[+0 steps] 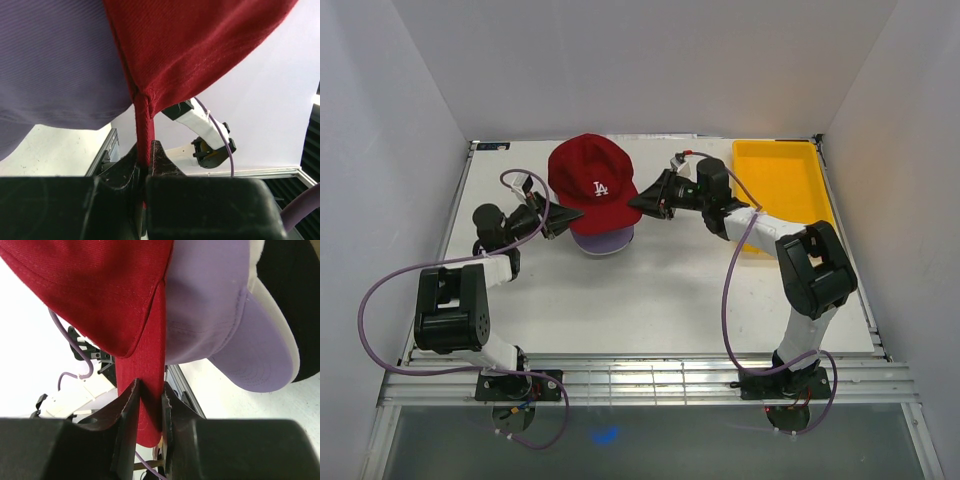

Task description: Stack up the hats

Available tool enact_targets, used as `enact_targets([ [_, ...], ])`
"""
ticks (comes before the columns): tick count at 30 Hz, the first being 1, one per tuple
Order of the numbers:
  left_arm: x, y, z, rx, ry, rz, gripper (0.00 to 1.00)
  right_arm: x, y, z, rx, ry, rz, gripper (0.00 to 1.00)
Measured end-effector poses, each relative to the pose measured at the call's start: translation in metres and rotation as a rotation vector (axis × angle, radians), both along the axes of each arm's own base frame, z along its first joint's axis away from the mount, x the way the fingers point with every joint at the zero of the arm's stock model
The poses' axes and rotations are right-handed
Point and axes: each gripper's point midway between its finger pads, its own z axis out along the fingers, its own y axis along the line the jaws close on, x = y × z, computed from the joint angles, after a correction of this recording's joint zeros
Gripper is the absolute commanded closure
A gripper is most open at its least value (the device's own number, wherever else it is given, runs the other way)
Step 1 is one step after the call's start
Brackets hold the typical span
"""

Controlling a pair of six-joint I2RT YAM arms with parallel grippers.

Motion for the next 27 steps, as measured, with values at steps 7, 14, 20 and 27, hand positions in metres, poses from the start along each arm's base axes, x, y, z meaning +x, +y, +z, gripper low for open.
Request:
enact_targets([
  [7,-0.005,0.001,-0.016,0.011,0.025,0.007,1.0,-0.005,0.0,-0.015,-0.014,0.014,0.01,0.92],
  [14,-0.005,0.003,-0.029,0.028,0.044,0.015,1.0,-0.005,0.002,-0.028,-0.023,0.021,0.016,0.92],
  [20,-0.006,0.004,-0.042,0.043,0.06,0.017,1.0,-0.006,0.002,-0.036,-0.034,0.02,0.02,0.92],
  [27,-0.008,0.006,-0.054,0.056,0.079,0.019,1.0,-0.008,0.002,-0.047,-0.044,0.026,0.022,0.92],
])
